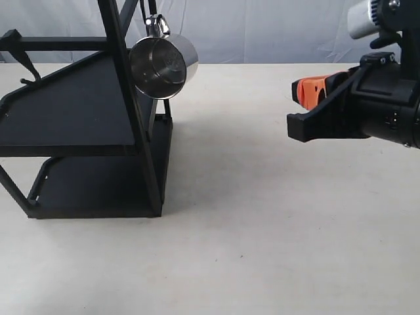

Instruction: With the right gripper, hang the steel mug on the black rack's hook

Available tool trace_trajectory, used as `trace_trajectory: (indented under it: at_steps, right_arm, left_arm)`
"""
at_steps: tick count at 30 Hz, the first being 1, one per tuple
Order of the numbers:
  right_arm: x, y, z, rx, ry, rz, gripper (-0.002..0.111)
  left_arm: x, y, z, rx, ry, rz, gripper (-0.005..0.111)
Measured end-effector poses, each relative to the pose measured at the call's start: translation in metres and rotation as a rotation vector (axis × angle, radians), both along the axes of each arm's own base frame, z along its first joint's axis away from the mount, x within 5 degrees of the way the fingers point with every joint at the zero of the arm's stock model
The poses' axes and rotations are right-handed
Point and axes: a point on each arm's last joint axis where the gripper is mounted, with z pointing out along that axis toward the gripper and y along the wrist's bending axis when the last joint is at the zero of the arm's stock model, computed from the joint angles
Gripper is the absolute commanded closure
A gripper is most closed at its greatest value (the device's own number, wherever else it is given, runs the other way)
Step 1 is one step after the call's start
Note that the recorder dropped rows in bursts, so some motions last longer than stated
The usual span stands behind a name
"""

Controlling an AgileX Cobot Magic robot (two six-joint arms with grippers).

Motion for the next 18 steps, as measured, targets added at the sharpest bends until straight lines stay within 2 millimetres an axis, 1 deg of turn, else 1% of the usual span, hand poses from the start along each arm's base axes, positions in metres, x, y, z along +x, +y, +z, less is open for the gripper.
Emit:
trace_trajectory:
  at_steps: [3, 5, 8, 11, 13, 16, 18]
  right_arm:
    - [-0.002, 0.0, 0.001, -0.006, -0.001, 0.01, 0.109]
    - [-0.009, -0.004, 0.005, -0.03, -0.021, 0.029, 0.109]
    - [-0.032, -0.022, 0.014, -0.06, -0.096, 0.015, 0.109]
    - [-0.065, -0.048, 0.017, -0.032, -0.198, -0.095, 0.109]
    - [-0.09, -0.062, 0.012, -0.021, -0.278, -0.168, 0.109]
    - [-0.114, -0.071, -0.006, -0.019, -0.34, -0.231, 0.109]
    - [-0.124, -0.073, -0.018, -0.02, -0.368, -0.246, 0.109]
  left_arm:
    - [0.0, 0.0, 0.0, 0.0, 0.0, 0.0, 0.107]
    - [0.0, 0.0, 0.0, 0.0, 0.0, 0.0, 0.107]
    - [0.0, 0.0, 0.0, 0.0, 0.0, 0.0, 0.107]
    - [0.0, 0.0, 0.0, 0.0, 0.0, 0.0, 0.107]
    - [0.0, 0.0, 0.0, 0.0, 0.0, 0.0, 0.107]
    - [0.0, 0.0, 0.0, 0.0, 0.0, 0.0, 0.107]
    - [0.0, 0.0, 0.0, 0.0, 0.0, 0.0, 0.107]
